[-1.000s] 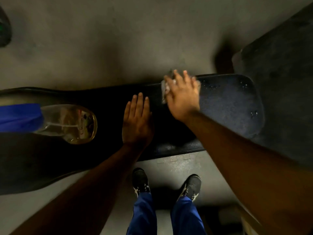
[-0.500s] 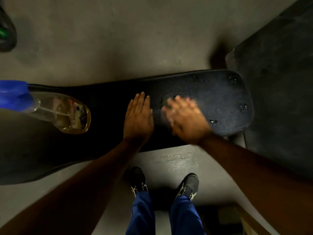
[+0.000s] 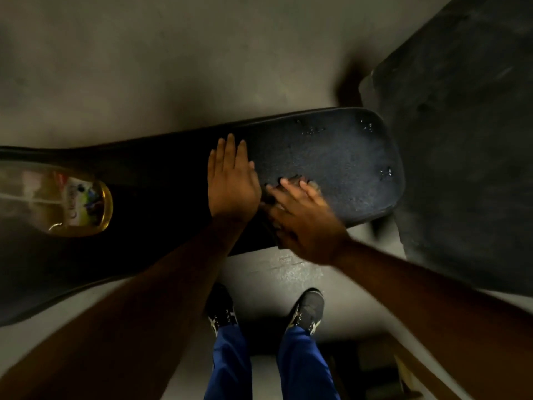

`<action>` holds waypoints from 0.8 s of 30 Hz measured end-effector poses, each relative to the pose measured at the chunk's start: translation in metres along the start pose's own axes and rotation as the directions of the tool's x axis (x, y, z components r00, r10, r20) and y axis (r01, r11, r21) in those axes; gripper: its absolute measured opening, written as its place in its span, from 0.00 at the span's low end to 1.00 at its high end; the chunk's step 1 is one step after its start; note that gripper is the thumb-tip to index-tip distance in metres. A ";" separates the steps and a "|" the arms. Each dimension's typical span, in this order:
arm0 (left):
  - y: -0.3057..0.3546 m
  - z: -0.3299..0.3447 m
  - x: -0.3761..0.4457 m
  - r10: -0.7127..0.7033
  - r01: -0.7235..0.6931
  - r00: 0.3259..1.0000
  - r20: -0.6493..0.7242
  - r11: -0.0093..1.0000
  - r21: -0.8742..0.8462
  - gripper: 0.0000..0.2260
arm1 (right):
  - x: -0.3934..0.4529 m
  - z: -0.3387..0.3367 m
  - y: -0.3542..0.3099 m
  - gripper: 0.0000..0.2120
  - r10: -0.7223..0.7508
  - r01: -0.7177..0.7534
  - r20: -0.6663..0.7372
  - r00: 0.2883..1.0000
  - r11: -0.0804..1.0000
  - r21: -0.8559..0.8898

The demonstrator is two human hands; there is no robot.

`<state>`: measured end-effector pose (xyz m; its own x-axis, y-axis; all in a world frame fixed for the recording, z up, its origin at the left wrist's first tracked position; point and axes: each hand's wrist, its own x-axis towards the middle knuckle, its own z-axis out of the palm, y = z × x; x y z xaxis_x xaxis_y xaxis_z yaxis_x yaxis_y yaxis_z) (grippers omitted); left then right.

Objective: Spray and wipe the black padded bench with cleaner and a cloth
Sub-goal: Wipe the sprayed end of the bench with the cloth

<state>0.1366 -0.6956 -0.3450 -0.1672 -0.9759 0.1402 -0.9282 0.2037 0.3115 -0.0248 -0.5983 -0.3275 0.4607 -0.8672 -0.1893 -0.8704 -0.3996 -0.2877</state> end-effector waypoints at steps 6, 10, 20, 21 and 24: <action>0.000 0.007 -0.002 -0.006 0.004 1.000 0.017 0.994 0.109 0.22 | 0.065 -0.029 0.058 0.28 0.491 -0.481 -0.144 0.859 0.871 0.101; -0.001 0.007 -0.002 0.000 -0.008 0.999 0.054 0.990 0.139 0.23 | 0.069 -0.027 0.063 0.25 0.001 0.000 -0.060 0.998 1.000 0.018; 0.028 0.003 -0.002 0.017 -0.027 0.997 0.080 0.991 0.133 0.24 | 0.082 -0.046 0.122 0.26 0.240 -0.235 -0.142 0.960 0.971 0.055; 0.037 0.005 -0.003 0.034 -0.044 0.996 0.087 0.993 0.112 0.24 | 0.084 -0.052 0.124 0.28 0.409 -0.398 -0.131 0.903 0.912 0.104; 0.059 0.010 0.005 0.026 -0.029 0.998 0.063 0.998 0.057 0.23 | 0.070 -0.040 0.089 0.30 0.300 -0.293 -0.094 0.949 0.952 0.085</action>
<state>0.0776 -0.6890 -0.3356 -0.2116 -0.9733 0.0889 -0.9403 0.2275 0.2532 -0.0772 -0.7063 -0.3290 0.1595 -0.9711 -0.1777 -0.9490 -0.1012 -0.2986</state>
